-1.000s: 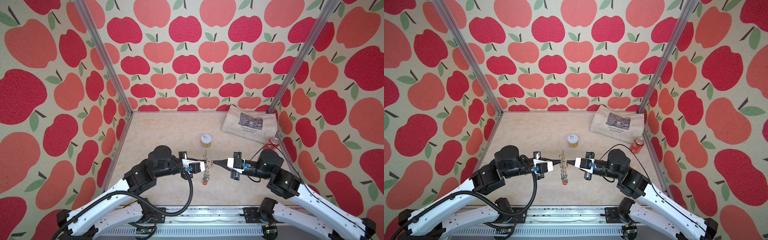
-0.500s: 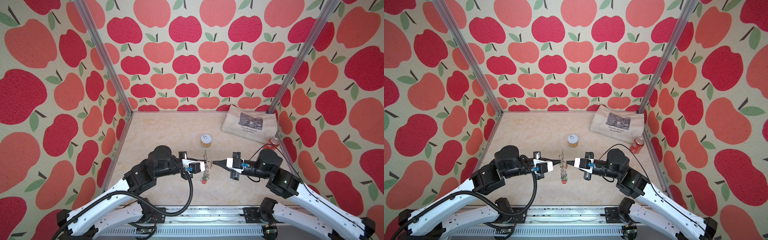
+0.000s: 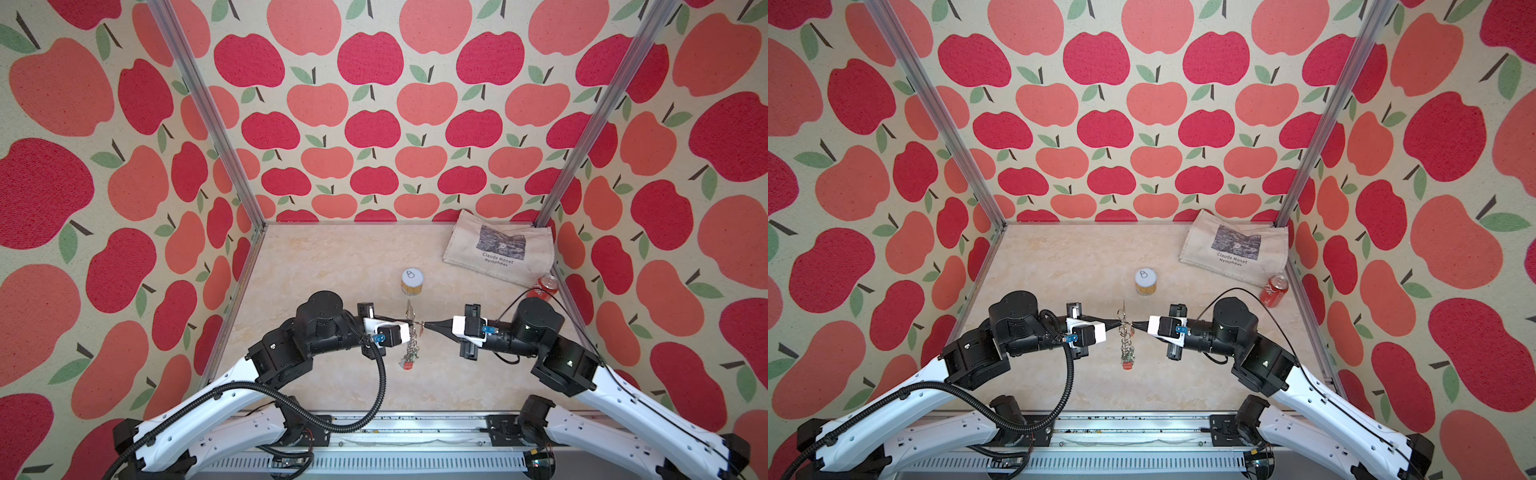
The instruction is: Put the keys on the keyring
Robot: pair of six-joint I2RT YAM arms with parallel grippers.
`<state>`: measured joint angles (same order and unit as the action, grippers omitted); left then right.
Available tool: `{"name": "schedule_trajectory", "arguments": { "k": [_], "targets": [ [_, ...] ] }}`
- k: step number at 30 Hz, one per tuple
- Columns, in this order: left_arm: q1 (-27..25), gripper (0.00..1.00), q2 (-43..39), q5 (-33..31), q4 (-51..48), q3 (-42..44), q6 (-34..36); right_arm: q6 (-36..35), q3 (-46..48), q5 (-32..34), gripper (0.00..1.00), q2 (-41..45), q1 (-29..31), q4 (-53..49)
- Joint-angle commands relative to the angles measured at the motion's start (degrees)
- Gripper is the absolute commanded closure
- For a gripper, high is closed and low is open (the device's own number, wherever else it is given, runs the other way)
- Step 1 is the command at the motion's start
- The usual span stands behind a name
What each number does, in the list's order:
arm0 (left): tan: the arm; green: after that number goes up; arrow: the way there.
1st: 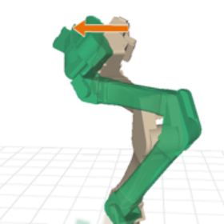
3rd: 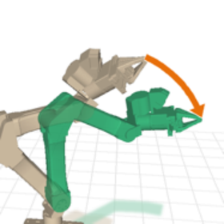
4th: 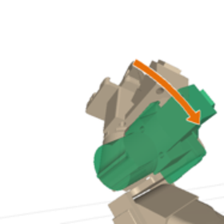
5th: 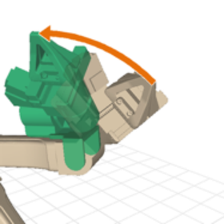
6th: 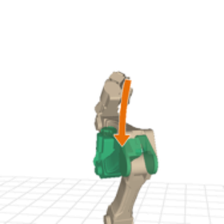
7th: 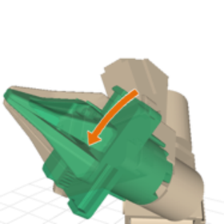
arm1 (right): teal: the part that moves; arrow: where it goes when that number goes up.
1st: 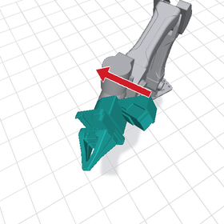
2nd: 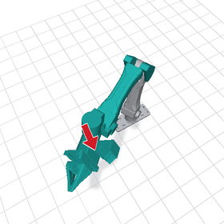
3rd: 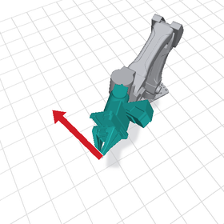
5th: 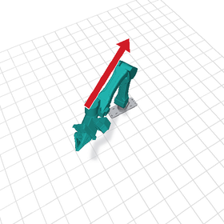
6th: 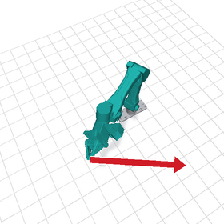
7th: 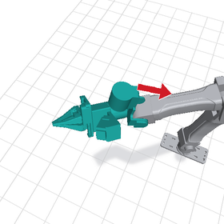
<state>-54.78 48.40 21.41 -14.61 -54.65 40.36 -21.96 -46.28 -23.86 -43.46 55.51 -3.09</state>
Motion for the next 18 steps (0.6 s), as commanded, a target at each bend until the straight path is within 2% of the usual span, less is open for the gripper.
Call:
{"name": "schedule_trajectory", "arguments": {
  "k": [1,18],
  "targets": [
    [-0.41,1.00,-0.33,1.00,0.46,-2.03,-0.66,1.08,-1.12,-0.04,1.00,0.58,0.48,1.42],
    [-0.71,1.00,-0.46,0.92,0.29,-2.14,-0.55,1.56,-1.40,-0.98,1.00,-0.96,0.48,2.21]
  ]
}}
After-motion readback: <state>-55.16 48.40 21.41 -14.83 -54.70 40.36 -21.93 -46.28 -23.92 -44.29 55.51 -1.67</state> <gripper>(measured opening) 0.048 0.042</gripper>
